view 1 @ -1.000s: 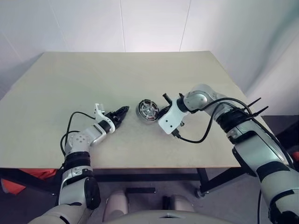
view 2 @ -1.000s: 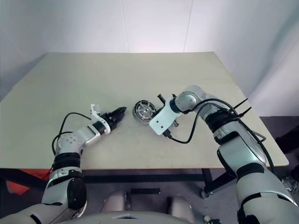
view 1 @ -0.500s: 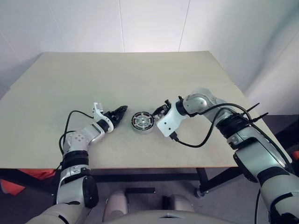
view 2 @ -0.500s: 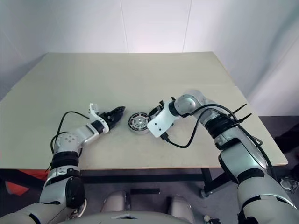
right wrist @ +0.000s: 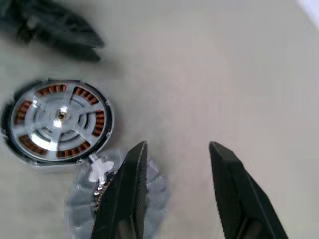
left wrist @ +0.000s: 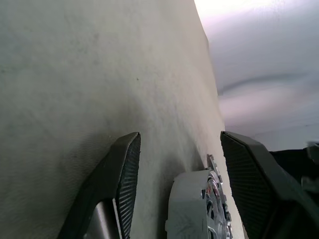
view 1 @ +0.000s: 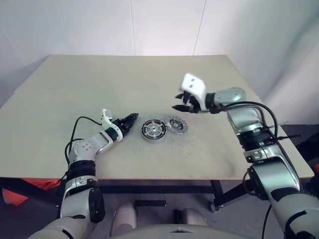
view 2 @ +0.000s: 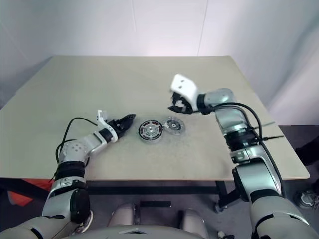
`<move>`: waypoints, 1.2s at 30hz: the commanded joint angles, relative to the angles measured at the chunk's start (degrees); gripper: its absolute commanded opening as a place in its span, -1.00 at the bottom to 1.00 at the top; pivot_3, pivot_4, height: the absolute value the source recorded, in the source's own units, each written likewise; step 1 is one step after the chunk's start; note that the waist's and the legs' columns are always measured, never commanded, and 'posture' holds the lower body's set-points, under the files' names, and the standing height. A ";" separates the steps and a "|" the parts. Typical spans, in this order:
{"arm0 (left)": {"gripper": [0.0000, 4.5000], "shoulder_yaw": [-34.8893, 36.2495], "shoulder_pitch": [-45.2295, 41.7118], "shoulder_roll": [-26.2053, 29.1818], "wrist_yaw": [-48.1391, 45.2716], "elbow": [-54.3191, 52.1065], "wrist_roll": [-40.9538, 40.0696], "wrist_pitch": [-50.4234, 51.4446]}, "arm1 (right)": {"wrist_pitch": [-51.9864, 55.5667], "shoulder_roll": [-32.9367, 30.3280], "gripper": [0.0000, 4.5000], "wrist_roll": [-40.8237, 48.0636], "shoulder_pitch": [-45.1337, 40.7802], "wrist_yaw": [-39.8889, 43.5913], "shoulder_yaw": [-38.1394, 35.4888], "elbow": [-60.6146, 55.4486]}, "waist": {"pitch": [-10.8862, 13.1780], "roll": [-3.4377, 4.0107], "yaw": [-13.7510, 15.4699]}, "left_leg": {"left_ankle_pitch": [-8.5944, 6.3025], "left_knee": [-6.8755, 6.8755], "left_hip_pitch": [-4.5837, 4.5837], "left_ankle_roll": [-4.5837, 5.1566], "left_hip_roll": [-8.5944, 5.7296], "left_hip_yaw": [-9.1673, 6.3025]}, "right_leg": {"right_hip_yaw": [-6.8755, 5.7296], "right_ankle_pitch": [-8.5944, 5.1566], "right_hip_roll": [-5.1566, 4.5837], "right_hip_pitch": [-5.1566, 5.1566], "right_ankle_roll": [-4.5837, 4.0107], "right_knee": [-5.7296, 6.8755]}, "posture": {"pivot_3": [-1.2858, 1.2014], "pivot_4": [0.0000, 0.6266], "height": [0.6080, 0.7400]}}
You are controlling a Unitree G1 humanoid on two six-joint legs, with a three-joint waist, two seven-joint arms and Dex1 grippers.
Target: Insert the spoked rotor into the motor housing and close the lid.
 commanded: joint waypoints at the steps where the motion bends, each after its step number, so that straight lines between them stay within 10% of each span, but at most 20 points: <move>1: 0.21 -1.00 -1.29 0.30 -1.46 -0.41 0.36 -0.15 | 30.89 1.69 -0.04 7.95 3.80 -5.32 -11.59 -9.05 | 0.00 0.00 0.66 | 0.03 -0.06 0.03 -0.05 -0.01 0.02 | 0.00 0.00 0.00 -0.01 0.00 -0.01 | 0.03 -1.00 1.00; 5: 0.21 -2.37 -3.23 0.68 -2.51 1.87 1.65 0.10 | 50.16 6.20 -0.04 12.03 9.26 -10.51 -23.49 -16.53 | 0.01 0.07 1.13 | 0.29 -0.40 0.17 -0.48 -0.03 0.02 | 0.01 0.00 0.02 -0.07 0.01 -0.04 | 0.03 -1.00 1.00; 16: 0.21 -5.01 -6.99 3.05 -5.69 5.56 5.20 0.93 | 51.70 24.21 -0.04 20.01 13.32 -32.58 -43.57 -16.47 | -0.01 0.09 1.32 | 1.11 -2.07 0.81 -1.72 -0.29 0.02 | 0.15 -0.05 0.02 -0.16 0.10 -0.26 | 0.03 -1.00 1.00; 36: 0.21 -4.69 -4.93 4.60 -4.13 1.38 5.50 2.98 | 35.39 33.09 -0.04 25.05 2.56 -45.15 -49.49 1.54 | -0.02 0.09 0.40 | 1.29 -2.30 1.14 -2.01 -0.22 0.00 | 0.14 -0.13 0.10 -0.07 0.28 -0.39 | 0.03 -1.00 1.00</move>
